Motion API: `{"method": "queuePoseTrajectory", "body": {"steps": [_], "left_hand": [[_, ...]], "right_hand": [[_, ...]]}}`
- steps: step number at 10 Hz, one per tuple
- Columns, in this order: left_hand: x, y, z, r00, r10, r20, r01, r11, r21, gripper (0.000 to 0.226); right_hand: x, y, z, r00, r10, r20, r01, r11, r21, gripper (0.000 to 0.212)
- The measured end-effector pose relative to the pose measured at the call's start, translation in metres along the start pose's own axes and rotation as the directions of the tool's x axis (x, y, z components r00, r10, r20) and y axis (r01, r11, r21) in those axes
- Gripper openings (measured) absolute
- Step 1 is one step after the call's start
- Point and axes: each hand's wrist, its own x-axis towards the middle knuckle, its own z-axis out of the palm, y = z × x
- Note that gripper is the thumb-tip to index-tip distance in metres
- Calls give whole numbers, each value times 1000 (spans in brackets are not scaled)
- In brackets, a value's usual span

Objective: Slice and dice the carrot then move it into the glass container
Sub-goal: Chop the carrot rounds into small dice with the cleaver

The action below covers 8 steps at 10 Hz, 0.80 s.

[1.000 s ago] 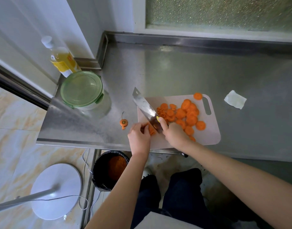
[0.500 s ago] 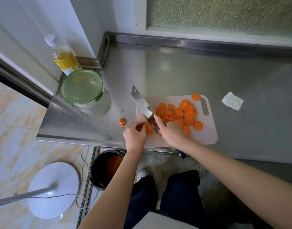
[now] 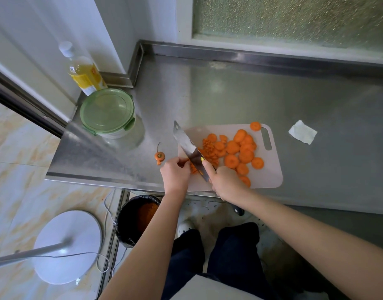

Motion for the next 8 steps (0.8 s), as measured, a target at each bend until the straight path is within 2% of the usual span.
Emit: {"method": "queuePoseTrajectory", "body": {"steps": [1,2,3,4,5,6,7,8], "left_hand": [[0,1,0,1000,-12,3,12,1000,9,14],[-1,3,1,999,-37,2,37,999,0,13],[-2,4,0,998,-56,6,56,998,-15,11],[-2,3,1,998,-63,6,63,998,-22,10],[-2,5,1,998,-67,3,67,997,-35,11],[-1,4,2,998,-70,7,70,996,-64,12],[-1,3,3,997,-72,13,72,995,-71,12],[-2,2,4,998,-62,4,62,996,-67,11]], "right_hand": [[-3,-4,8,997,68,-30,-66,995,76,56],[5,-7,12,988,130,-88,-131,991,-9,59],[9,-4,18,986,153,-63,-157,985,-71,68],[6,-7,16,985,172,-24,-173,985,-6,54],[2,-9,17,987,151,-49,-152,988,-22,52],[6,-5,22,992,112,-67,-108,992,61,48],[5,-3,22,996,57,-64,-54,998,40,55],[5,-4,18,995,32,-95,-27,998,52,50]]}}
